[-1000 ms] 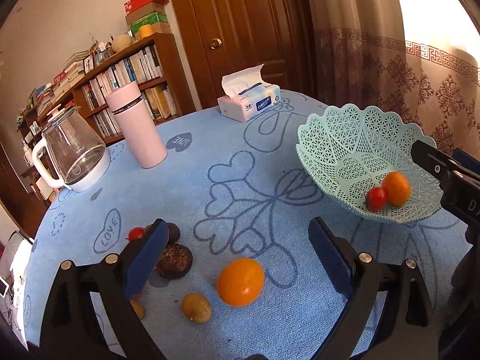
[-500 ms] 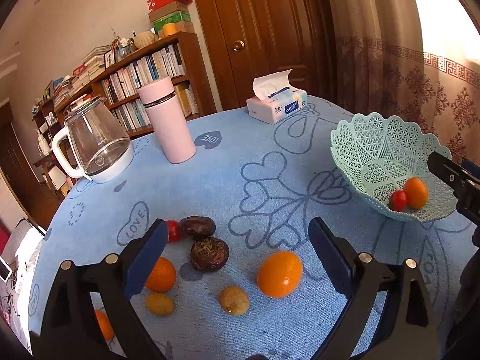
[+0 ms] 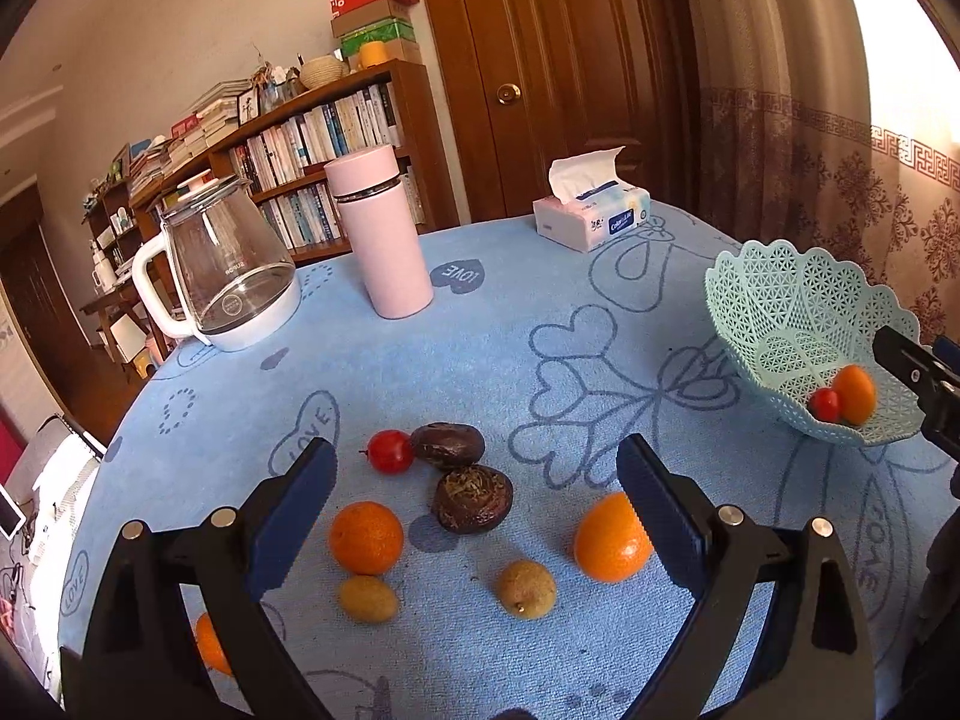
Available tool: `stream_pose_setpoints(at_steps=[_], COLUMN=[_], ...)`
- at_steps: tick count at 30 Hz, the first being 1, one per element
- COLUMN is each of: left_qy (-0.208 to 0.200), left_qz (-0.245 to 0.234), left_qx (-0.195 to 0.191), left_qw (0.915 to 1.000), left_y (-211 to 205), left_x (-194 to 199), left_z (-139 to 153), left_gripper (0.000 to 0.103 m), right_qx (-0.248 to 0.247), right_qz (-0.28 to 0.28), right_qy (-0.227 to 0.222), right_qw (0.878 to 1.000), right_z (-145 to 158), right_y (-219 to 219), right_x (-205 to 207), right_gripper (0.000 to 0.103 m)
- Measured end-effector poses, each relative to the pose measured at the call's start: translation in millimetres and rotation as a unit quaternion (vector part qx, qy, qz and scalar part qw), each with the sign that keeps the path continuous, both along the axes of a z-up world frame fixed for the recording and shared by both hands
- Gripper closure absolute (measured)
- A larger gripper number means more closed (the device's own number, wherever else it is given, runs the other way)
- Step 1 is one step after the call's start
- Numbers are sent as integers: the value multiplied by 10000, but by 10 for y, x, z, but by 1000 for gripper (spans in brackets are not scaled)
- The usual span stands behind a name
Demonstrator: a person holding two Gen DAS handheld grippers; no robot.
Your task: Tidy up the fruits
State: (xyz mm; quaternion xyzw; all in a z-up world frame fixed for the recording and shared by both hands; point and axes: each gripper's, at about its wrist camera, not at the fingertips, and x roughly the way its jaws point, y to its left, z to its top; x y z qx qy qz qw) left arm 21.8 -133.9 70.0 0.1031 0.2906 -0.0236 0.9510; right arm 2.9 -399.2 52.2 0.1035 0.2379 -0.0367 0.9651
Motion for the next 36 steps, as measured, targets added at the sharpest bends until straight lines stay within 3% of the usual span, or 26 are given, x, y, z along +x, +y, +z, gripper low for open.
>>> stream_pose_setpoints(at_steps=[19,28,36], left_qy=[54,134,217], left_qz=[307,474,645], left_qx=[-182,-245,-355], left_qw=[9993,9985,9971], left_y=[395,595,795], left_x=[-53,-64,-49], left_z=[-27,-72,-106], left_gripper=[9,9,9], right_qx=[-58,-249,-576], right_qz=[-7,546,1141], right_qy=[126,287,606], right_qw=[9999,9978,9899], right_z=[-24,8,7], right_y=[69,431,1008], right_x=[25,75,213], right_gripper=[3,3,3])
